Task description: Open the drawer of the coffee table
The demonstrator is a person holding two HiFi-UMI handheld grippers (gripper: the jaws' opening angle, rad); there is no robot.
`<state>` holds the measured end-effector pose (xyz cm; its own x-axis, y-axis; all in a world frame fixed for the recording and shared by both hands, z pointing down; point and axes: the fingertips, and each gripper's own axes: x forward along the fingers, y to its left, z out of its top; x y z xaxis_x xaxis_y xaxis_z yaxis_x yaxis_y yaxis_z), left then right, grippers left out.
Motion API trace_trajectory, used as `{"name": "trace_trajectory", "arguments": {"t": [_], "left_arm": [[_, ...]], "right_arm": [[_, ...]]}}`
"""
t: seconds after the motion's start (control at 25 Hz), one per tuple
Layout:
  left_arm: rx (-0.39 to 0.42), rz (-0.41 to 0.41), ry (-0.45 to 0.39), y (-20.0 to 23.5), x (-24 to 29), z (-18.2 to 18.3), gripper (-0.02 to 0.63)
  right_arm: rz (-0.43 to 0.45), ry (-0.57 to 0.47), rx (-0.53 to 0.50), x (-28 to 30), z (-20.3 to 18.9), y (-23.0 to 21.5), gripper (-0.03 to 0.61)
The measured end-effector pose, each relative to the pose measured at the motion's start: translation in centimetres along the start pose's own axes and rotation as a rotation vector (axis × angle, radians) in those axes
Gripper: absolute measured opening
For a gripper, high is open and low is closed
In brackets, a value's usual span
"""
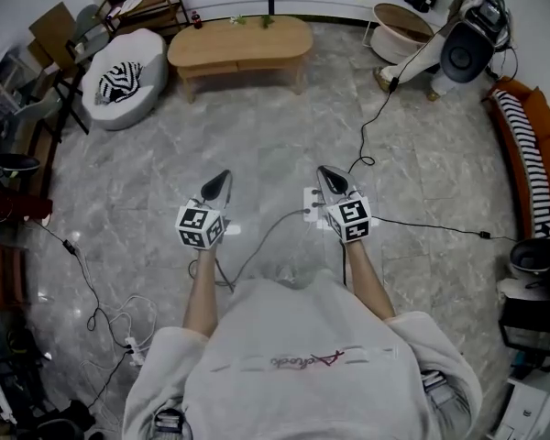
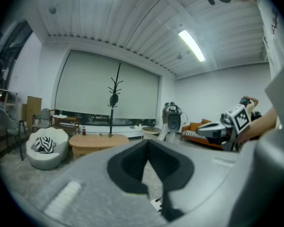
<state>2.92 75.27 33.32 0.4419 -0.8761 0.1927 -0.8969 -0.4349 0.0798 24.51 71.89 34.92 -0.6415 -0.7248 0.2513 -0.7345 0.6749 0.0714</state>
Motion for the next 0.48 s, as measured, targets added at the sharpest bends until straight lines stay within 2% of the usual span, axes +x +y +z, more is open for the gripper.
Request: {"name": "trace_trajectory", "arguments": {"t": [0.48], "left_arm": [[0.034,-0.008,0.021,-2.6,3.2,0.5,-0.004]], "right_arm": [[0.006,-0.004,0.018,-0.9,-1.5,-3.4,0.003]]}}
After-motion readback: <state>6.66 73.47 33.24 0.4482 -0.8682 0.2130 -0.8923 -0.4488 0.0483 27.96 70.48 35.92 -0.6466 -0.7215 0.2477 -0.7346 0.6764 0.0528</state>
